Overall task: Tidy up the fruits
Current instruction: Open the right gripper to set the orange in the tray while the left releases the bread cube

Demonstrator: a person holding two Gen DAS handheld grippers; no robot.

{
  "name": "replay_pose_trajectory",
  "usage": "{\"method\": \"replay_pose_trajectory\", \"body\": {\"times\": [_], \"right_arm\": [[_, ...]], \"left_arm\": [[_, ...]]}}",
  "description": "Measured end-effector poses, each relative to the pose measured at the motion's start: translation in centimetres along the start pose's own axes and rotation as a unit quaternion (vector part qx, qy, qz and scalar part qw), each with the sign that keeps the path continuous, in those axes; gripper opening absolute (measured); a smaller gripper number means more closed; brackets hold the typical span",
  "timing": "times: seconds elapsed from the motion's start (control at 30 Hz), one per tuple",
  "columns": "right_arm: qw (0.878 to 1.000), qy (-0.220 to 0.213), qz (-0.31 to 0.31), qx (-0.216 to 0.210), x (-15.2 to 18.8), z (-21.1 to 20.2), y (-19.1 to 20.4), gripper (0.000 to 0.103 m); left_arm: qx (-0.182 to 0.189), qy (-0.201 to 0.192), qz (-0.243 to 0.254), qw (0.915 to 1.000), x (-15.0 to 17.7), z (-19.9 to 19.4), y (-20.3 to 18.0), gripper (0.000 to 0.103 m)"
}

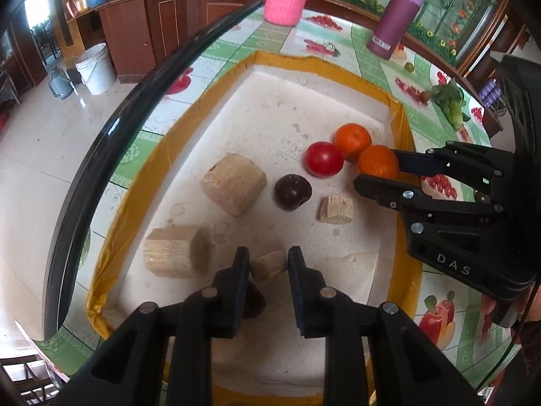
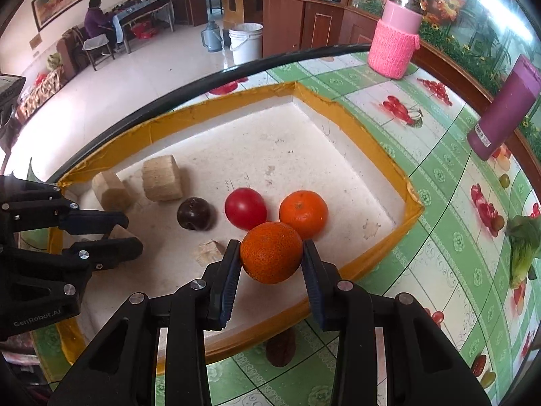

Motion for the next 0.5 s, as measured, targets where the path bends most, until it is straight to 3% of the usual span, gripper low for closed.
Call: {"method": "replay_pose_trajectory", "body": {"times": [0.5], "right_arm": [[0.999, 0.005, -0.03, 0.034, -0.5, 1.0, 0.8, 0.037]], "left_arm": [[-0.026, 0.018, 0.007, 0.9995, -0.6, 1.1, -0.1, 0.026]]}}
Point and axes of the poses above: each gripper's, at about its wrist camera, not at the fingertips, and z roughly the way its jaws point, y to its left, x to its underside, the point moved 4 cm from there along z, roughly the way its jaws point, and after that the axes turned 15 degrees about y, right-handed, at the moved point
